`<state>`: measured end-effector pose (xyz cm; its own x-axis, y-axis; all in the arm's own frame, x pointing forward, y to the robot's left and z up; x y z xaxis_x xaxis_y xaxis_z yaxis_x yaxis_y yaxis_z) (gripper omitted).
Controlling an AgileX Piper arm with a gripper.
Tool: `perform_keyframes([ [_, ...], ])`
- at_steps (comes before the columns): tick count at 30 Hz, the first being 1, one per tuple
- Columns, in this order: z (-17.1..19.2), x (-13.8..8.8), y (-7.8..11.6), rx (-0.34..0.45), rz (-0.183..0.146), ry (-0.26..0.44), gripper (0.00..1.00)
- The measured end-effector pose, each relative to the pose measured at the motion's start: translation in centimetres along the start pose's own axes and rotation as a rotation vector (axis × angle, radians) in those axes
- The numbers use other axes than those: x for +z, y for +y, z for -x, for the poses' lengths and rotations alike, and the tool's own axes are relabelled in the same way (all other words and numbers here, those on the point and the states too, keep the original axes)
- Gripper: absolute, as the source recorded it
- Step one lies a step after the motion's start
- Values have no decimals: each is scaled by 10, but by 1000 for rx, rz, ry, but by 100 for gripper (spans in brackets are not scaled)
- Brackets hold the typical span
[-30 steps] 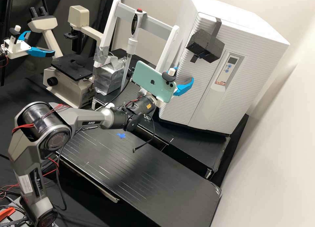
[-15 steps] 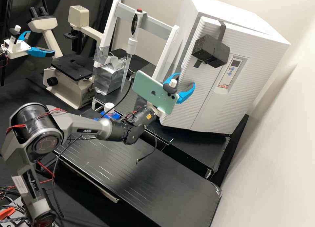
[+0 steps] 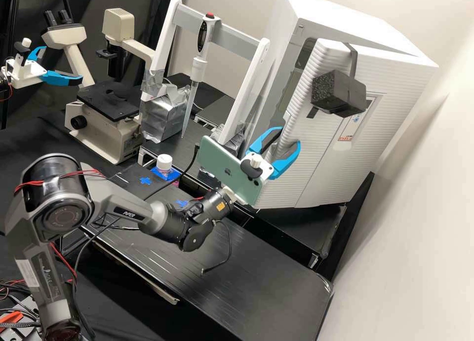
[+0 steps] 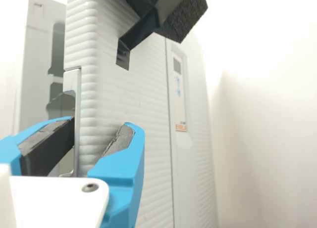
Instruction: Open the door
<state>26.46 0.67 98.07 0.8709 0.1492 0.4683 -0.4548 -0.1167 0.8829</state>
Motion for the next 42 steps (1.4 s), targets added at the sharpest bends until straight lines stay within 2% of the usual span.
perform_keyframes([
  [7,14,17,6,50,1,-20,0],
  [12,22,30,12,125,-14,-53,0],
  [13,23,32,13,130,-14,-62,100],
  [23,49,57,15,151,-21,-206,100],
  [28,68,58,11,124,-27,-279,100],
  [29,73,55,9,104,-39,-288,100],
  [33,88,39,2,42,-47,-257,100],
  [35,96,27,-2,14,-40,-225,100],
  [38,106,11,-10,-19,-45,-180,100],
  [42,123,-14,-30,-99,-74,-95,100],
])
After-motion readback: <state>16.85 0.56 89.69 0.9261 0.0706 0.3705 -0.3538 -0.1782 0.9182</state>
